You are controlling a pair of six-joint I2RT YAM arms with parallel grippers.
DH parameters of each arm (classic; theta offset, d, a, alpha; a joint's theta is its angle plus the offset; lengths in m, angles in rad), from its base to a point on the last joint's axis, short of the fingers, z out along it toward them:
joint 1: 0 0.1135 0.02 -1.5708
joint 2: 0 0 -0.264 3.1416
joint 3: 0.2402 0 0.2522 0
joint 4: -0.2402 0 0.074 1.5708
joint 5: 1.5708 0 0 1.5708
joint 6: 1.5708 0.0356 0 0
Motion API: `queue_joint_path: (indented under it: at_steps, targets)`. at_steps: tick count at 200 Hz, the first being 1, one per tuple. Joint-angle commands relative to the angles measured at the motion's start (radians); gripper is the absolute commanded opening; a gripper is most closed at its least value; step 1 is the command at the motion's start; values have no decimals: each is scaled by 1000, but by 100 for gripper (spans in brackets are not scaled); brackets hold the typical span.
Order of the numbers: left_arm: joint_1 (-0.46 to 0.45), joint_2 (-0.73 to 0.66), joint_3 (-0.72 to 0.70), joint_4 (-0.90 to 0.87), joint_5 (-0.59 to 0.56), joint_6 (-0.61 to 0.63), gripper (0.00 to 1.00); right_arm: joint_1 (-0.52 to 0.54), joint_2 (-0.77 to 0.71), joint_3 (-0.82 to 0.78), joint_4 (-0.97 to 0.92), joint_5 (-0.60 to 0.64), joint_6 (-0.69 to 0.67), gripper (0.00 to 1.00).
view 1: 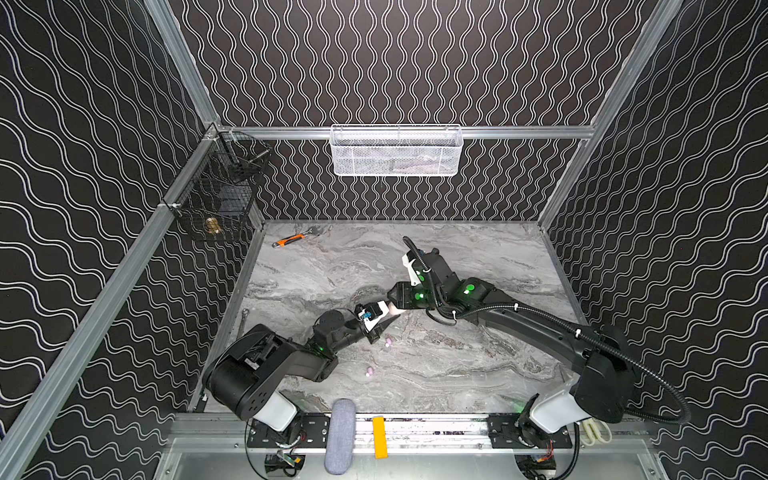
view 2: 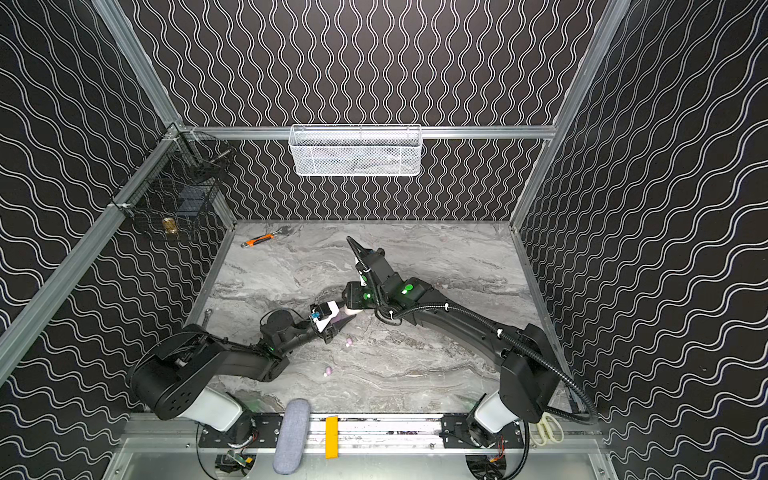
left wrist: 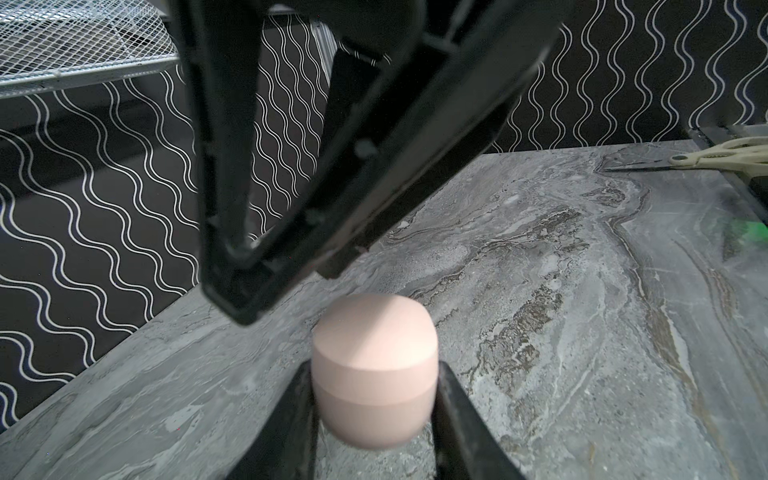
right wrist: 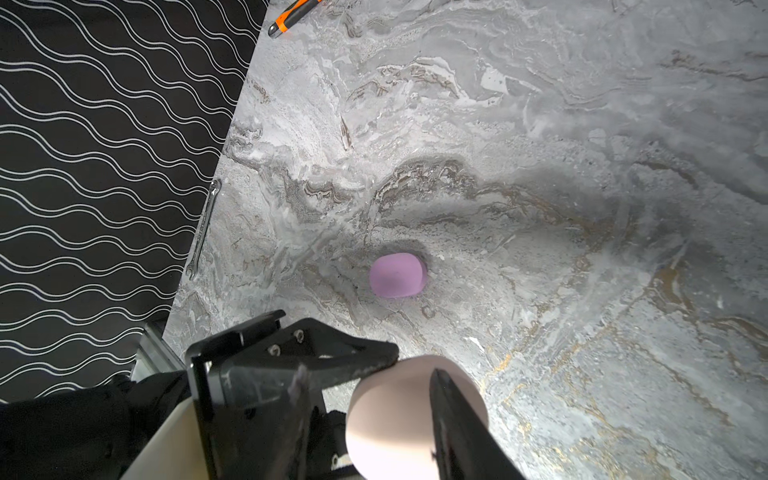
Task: Insert wireless bluetooth earbuds into charging case
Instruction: Close the charging case, then place the charging case at the center of the table.
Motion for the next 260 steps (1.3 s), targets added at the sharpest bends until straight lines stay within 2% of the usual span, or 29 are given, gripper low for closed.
queue_joint_path:
  at_steps: [1, 102, 156, 260]
  targets:
    - [-1, 6, 6, 49, -9, 3, 38, 1, -26, -22, 23, 26, 18, 49]
    - [32, -22, 53, -54, -84, -64, 38, -28, -129, -131, 32, 86, 55, 51]
    - [34, -32, 98, -185, -122, -187, 38, -31, -177, -171, 33, 100, 64, 51]
    - [2, 114, 245, -319, -169, -263, 37, -65, -273, -247, 18, 127, 87, 51]
